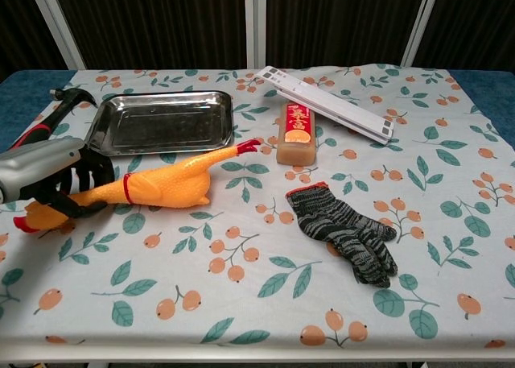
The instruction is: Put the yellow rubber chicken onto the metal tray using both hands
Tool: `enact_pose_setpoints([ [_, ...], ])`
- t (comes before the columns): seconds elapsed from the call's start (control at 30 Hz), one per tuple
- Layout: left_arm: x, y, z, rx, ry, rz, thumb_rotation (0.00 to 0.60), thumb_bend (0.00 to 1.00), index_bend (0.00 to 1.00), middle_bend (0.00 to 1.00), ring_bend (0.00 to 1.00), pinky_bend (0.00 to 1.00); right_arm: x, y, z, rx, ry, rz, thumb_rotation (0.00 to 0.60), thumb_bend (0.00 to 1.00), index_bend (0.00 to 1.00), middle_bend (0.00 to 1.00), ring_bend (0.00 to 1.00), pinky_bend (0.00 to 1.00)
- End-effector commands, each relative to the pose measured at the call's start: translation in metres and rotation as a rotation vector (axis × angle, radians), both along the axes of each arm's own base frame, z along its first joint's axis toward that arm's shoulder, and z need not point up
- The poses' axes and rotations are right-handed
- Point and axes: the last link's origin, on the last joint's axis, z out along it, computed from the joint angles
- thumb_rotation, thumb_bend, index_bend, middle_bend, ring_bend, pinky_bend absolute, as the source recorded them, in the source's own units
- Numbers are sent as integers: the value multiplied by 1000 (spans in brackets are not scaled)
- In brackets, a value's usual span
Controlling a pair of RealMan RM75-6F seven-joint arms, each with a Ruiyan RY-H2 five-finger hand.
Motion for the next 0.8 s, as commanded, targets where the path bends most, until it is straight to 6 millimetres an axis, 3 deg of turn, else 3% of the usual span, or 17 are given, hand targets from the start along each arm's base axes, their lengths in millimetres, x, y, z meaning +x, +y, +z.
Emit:
enact_pose_setpoints([
  [0.03,-5,1,11,26,-38,-45,600,548,671,685,595,723,0,1,1,-1,0,0,600,160,0,132,10,123],
  [0.2,-6,2,32,30,-129,-92,600,581,710,723,635,773,5,3,3,6,2,17,600,160,0,132,10,123],
  [0.33,4,3,51,27,-194,-147,600,596,712,726,640,779,17,0,3,43,9,68,600,160,0,134,10,123],
  [0.63,55,17,69,-135,-471,-122,600,667,719,735,671,787,92,-31,-9,172,89,342,600,156,0,139,10,123],
  [0.8,75,33,76,-205,-525,-79,600,674,722,739,682,799,135,-47,-28,226,143,446,600,88,0,143,10,123],
])
